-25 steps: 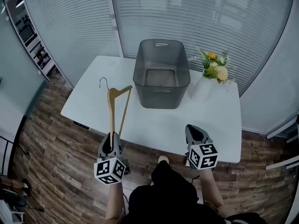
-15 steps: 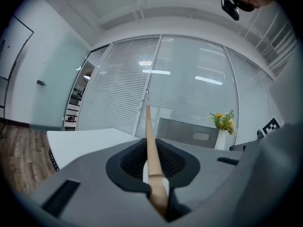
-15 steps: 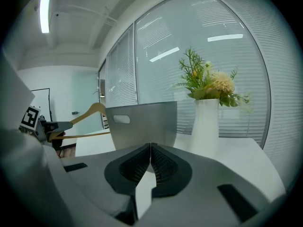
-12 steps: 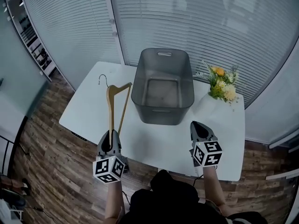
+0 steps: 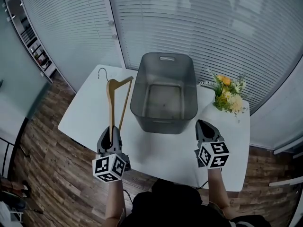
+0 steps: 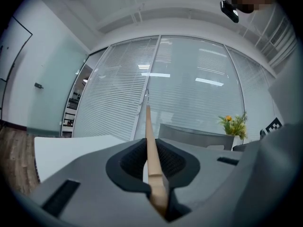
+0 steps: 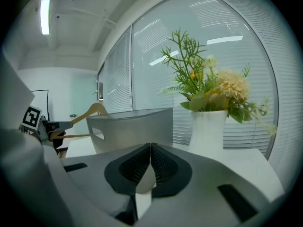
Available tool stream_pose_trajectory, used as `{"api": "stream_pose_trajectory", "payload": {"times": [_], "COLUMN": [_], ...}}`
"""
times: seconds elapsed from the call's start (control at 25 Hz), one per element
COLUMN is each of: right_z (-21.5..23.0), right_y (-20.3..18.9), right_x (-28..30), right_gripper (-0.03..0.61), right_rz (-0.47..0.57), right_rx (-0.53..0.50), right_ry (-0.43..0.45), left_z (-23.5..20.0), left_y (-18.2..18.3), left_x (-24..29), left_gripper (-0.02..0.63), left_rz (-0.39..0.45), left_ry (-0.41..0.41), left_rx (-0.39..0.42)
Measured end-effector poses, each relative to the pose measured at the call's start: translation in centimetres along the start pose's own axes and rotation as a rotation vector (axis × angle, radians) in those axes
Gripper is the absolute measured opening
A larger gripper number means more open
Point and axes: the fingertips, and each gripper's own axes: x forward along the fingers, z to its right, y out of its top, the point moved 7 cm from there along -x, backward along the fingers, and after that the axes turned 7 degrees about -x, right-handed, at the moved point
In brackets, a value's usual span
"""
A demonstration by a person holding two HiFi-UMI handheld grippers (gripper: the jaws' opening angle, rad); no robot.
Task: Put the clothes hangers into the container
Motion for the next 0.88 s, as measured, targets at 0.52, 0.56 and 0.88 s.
{"api": "stream_pose_trajectory", "payload": {"times": [0.52,0.56,0.88], "right_z": [0.1,0.1,-0.9], "right_y": [3.8,4.1,5.9], "right_x": [-1.6,-1.7,-2.7], "right_gripper": [0.029,0.029,0.029], "right_rz": [0.115,0.12,0.168], "right_rx": [-0.032,-0.037,-0.064], "right_ry": [-0.029,-0.029,-0.017], "left_z": [1.8,2.1,5.0], "left_y": [5.3,5.8,9.5], "left_x": [1.8,1.8,1.9], "left_gripper": [0.055,0.055,0.055], "left_rz": [0.102,0.112,0.162], "left_ry": [-0.048,-0.056,-0.131], "left_rx": [0.079,0.083,0.089]}}
